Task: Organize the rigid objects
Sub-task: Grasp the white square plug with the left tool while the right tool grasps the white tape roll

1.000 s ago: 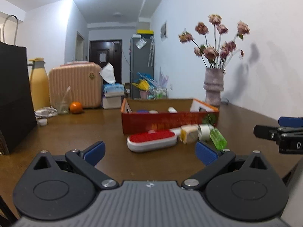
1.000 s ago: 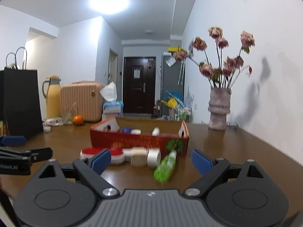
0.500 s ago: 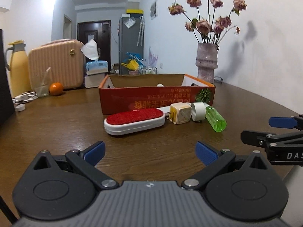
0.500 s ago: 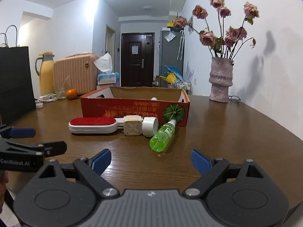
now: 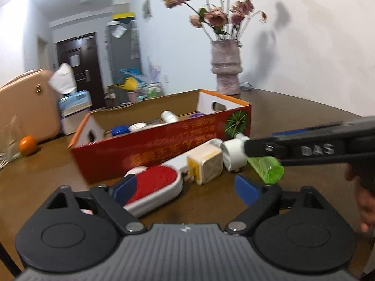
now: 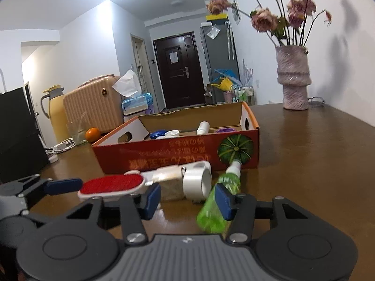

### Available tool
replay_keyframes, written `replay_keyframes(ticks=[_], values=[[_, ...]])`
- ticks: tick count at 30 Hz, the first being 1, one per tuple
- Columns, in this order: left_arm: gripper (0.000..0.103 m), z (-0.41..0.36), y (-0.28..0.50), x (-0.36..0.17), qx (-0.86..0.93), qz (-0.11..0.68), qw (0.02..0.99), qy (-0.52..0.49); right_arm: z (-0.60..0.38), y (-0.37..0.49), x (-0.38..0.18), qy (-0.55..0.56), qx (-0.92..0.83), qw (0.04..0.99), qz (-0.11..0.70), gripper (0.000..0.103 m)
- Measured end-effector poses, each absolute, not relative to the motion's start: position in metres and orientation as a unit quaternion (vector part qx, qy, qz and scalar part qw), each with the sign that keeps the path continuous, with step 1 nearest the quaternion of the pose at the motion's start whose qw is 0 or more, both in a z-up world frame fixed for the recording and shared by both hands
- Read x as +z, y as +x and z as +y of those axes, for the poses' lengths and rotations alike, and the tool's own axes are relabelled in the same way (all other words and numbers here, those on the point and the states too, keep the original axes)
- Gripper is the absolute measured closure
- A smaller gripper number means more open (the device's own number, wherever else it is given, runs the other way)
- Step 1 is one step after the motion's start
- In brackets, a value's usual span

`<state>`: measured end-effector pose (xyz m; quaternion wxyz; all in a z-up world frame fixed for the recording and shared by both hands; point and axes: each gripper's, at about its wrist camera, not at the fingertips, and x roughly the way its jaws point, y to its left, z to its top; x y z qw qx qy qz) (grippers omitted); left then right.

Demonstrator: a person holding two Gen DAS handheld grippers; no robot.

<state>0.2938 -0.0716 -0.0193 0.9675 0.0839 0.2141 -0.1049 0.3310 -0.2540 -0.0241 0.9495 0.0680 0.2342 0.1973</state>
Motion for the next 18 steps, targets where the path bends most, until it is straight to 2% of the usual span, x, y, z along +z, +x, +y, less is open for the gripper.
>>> replay_keyframes(ticks=[2, 4, 7, 8, 11, 13, 18], values=[[0.022, -0.074, 0.314, -0.018, -0.132, 0.224, 0.962, 0.084, -0.252, 0.348, -0.024, 0.078, 0.203, 0.948, 0.232, 0.055], [0.023, -0.075, 0.334, -0.019, -0.157, 0.23, 0.957, 0.08, -0.249, 0.365, -0.024, 0.085, 0.209, 0.945, 0.235, 0.056], [0.026, -0.078, 0.361, -0.024, -0.162, 0.248, 0.952, 0.083, -0.246, 0.385, -0.029, 0.09, 0.21, 0.941, 0.251, 0.065], [0.028, -0.079, 0.368, -0.026, -0.169, 0.25, 0.95, 0.083, -0.247, 0.39, -0.032, 0.098, 0.212, 0.938, 0.255, 0.069], [0.04, -0.078, 0.382, -0.032, -0.197, 0.267, 0.941, 0.067, -0.254, 0.398, -0.04, 0.132, 0.22, 0.928, 0.271, 0.09], [0.052, -0.076, 0.384, -0.037, -0.204, 0.272, 0.939, 0.05, -0.257, 0.399, -0.043, 0.143, 0.219, 0.925, 0.277, 0.09], [0.054, -0.074, 0.383, -0.038, -0.206, 0.271, 0.939, 0.05, -0.256, 0.405, -0.051, 0.147, 0.22, 0.921, 0.285, 0.092]])
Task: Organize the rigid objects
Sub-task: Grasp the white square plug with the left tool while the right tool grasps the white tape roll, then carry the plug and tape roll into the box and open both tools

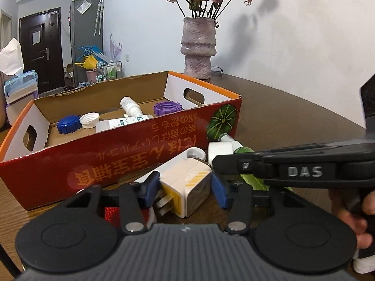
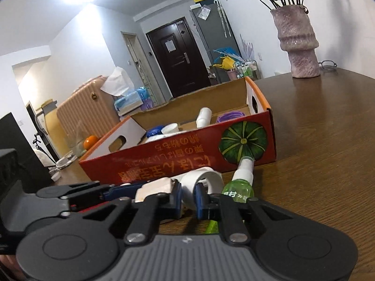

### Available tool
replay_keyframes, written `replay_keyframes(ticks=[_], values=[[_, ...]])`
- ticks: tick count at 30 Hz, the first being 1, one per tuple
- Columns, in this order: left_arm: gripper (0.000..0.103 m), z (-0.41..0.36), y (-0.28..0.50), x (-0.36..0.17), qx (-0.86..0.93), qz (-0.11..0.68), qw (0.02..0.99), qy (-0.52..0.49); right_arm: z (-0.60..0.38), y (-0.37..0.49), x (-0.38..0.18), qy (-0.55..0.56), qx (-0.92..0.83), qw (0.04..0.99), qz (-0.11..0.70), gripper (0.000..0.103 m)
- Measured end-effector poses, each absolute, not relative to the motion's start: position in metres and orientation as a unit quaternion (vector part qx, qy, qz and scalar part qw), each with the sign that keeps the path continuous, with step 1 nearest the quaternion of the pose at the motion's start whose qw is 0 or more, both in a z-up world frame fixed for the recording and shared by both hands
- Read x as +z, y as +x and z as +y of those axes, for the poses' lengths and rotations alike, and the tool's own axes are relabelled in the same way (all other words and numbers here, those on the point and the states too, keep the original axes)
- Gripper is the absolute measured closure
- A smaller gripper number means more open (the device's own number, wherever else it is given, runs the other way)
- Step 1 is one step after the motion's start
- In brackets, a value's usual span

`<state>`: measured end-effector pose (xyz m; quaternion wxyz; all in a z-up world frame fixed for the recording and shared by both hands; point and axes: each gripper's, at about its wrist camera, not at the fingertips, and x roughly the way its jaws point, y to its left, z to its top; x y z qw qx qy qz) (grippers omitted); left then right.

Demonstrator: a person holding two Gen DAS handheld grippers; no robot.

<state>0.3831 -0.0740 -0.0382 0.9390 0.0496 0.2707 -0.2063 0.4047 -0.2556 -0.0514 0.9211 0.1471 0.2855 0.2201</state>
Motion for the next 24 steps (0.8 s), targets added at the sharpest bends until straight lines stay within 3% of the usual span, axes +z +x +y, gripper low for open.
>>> replay_keyframes(ticks=[11, 24], values=[[0.054, -0.08, 0.365, -0.033, -0.203, 0.273, 0.939, 0.047, -0.256, 0.394, -0.046, 0.147, 0.208, 0.925, 0.281, 0.099], [0.054, -0.057, 0.25, 0.008, -0.119, 0.217, 0.969, -0.002, -0.27, 0.311, 0.003, 0.133, 0.2, 0.943, 0.228, 0.099]])
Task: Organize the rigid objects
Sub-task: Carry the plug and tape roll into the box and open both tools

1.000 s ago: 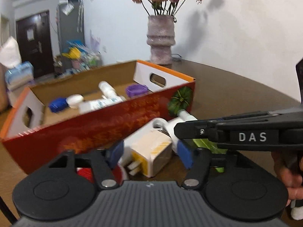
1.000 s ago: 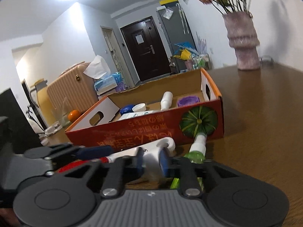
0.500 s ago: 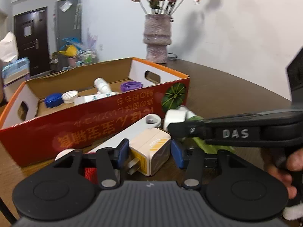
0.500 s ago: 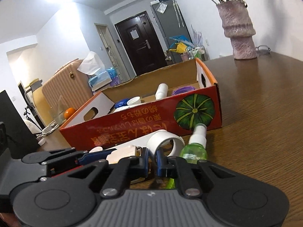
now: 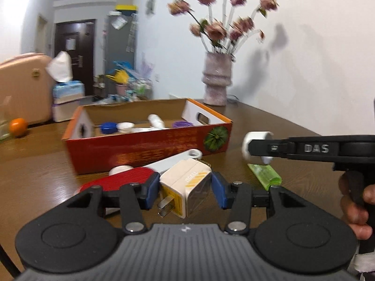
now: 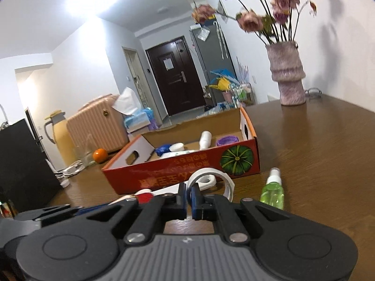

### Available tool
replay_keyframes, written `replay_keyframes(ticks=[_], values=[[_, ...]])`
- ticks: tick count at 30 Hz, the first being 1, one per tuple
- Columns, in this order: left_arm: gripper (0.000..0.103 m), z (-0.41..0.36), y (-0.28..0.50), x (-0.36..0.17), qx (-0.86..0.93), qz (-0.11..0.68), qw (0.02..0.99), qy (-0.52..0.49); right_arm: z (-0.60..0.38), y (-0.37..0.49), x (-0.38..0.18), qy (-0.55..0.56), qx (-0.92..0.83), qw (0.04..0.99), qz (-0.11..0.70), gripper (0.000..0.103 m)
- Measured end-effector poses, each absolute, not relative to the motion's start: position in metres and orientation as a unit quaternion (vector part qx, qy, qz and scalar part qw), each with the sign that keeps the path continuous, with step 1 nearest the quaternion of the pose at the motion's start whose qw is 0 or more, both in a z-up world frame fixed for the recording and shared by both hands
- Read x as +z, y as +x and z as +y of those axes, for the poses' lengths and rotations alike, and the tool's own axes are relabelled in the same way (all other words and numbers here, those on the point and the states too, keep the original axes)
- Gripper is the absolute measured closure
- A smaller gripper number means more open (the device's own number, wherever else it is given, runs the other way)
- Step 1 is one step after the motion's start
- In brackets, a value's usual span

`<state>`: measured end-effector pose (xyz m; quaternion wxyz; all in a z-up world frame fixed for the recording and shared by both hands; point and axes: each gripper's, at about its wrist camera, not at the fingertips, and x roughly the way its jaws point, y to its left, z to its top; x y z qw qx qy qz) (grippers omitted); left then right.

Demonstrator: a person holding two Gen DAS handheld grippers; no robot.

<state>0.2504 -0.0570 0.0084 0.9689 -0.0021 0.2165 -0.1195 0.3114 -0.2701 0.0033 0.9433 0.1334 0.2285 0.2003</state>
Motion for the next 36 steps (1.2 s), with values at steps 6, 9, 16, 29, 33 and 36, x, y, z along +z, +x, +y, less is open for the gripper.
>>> replay_keyframes(ticks=[6, 9, 16, 29, 33, 36], values=[[0.054, -0.039, 0.203, 0.018, -0.076, 0.213, 0.974, -0.027, -0.264, 0.264, 0.015, 0.127, 0.217, 0.945, 0.211, 0.099], [0.054, -0.035, 0.181, 0.026, -0.068, 0.199, 0.977, -0.024, -0.261, 0.242, 0.02, 0.124, 0.22, 0.946, 0.204, 0.099], [0.054, -0.029, 0.142, 0.046, -0.066, 0.158, 0.985, -0.026, -0.262, 0.198, 0.034, 0.112, 0.218, 0.953, 0.179, 0.099], [0.054, -0.022, 0.133, 0.047, -0.064, 0.15, 0.986, -0.038, -0.259, 0.182, 0.036, 0.104, 0.221, 0.954, 0.174, 0.099], [0.054, -0.018, 0.152, 0.038, -0.057, 0.168, 0.983, -0.043, -0.257, 0.197, 0.025, 0.103, 0.218, 0.951, 0.191, 0.099], [0.054, -0.016, 0.169, 0.032, -0.054, 0.18, 0.981, -0.042, -0.259, 0.211, 0.019, 0.102, 0.211, 0.952, 0.198, 0.099]])
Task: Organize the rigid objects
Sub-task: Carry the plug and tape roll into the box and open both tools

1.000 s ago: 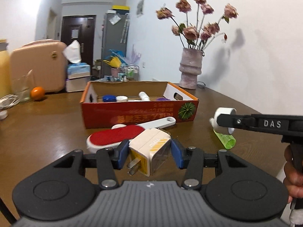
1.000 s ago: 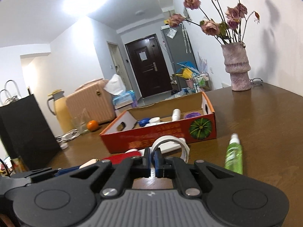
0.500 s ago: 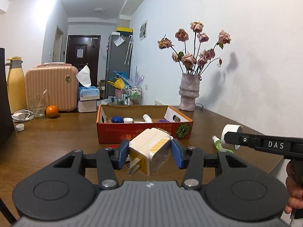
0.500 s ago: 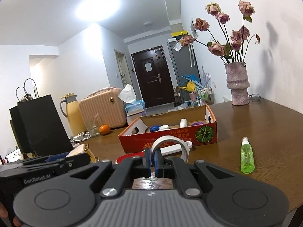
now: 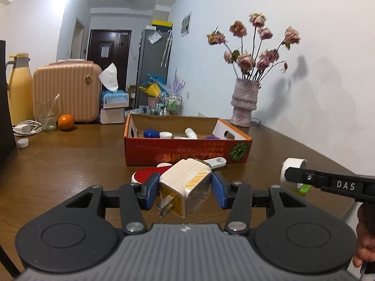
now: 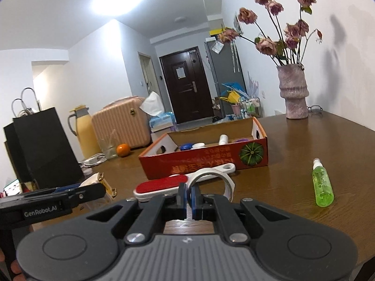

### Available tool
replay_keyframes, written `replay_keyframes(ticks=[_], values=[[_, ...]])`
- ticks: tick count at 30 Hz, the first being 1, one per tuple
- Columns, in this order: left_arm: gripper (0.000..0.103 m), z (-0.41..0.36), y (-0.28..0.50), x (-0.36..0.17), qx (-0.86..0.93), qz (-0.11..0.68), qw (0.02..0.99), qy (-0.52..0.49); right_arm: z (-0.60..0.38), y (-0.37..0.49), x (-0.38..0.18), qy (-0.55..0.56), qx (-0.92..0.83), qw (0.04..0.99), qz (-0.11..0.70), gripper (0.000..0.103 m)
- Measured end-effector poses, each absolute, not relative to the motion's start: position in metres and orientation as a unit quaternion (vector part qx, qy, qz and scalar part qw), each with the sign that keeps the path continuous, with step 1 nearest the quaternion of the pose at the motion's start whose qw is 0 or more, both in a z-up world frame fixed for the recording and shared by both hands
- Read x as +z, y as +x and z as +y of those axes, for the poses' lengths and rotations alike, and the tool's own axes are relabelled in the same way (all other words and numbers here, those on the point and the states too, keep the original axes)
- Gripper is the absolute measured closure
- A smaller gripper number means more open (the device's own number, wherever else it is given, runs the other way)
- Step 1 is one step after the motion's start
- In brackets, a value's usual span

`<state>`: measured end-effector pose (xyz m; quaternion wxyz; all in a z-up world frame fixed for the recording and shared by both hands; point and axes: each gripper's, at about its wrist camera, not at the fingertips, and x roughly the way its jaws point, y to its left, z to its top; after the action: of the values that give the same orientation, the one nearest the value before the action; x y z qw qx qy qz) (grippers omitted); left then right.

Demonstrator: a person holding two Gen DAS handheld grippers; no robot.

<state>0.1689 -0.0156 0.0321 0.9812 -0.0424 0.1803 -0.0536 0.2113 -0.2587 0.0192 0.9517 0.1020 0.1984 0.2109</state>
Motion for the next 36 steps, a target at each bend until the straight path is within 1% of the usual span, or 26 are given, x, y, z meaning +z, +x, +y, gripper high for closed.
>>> replay_keyframes(ticks=[5, 10, 14, 18, 22, 25, 29, 31, 32, 33, 35, 36], values=[[0.054, -0.011, 0.207, 0.031, -0.049, 0.187, 0.981, -0.035, -0.262, 0.243, 0.017, 0.094, 0.199, 0.954, 0.205, 0.099], [0.054, 0.0, 0.26, 0.04, -0.047, 0.186, 0.981, -0.026, -0.26, 0.283, 0.031, 0.068, 0.2, 0.958, 0.191, 0.099], [0.054, 0.01, 0.316, 0.051, -0.05, 0.185, 0.981, -0.016, -0.254, 0.328, 0.045, 0.047, 0.203, 0.962, 0.176, 0.099], [0.054, 0.015, 0.373, 0.051, -0.05, 0.194, 0.98, 0.006, -0.243, 0.388, 0.047, 0.02, 0.206, 0.962, 0.177, 0.099], [0.054, 0.021, 0.433, 0.044, -0.061, 0.22, 0.973, 0.039, -0.23, 0.457, 0.043, -0.016, 0.201, 0.959, 0.199, 0.099], [0.054, 0.027, 0.472, 0.038, -0.08, 0.246, 0.965, 0.043, -0.214, 0.509, 0.04, -0.069, 0.197, 0.953, 0.219, 0.099], [0.053, 0.034, 0.522, 0.02, -0.085, 0.293, 0.952, 0.023, -0.193, 0.583, 0.025, -0.127, 0.194, 0.932, 0.28, 0.098], [0.045, 0.036, 0.533, 0.014, -0.08, 0.29, 0.954, 0.021, -0.187, 0.616, 0.013, -0.14, 0.185, 0.921, 0.312, 0.089], [0.035, 0.035, 0.534, 0.013, -0.082, 0.283, 0.955, 0.025, -0.186, 0.628, 0.008, -0.139, 0.183, 0.918, 0.324, 0.073], [0.03, 0.035, 0.533, 0.013, -0.081, 0.272, 0.959, 0.029, -0.186, 0.638, 0.002, -0.137, 0.18, 0.916, 0.332, 0.05], [0.029, 0.036, 0.532, 0.011, -0.083, 0.26, 0.961, 0.033, -0.186, 0.645, -0.004, -0.133, 0.17, 0.918, 0.331, 0.028], [0.029, 0.038, 0.532, 0.011, -0.084, 0.258, 0.962, 0.03, -0.187, 0.646, -0.004, -0.128, 0.162, 0.919, 0.335, 0.028]])
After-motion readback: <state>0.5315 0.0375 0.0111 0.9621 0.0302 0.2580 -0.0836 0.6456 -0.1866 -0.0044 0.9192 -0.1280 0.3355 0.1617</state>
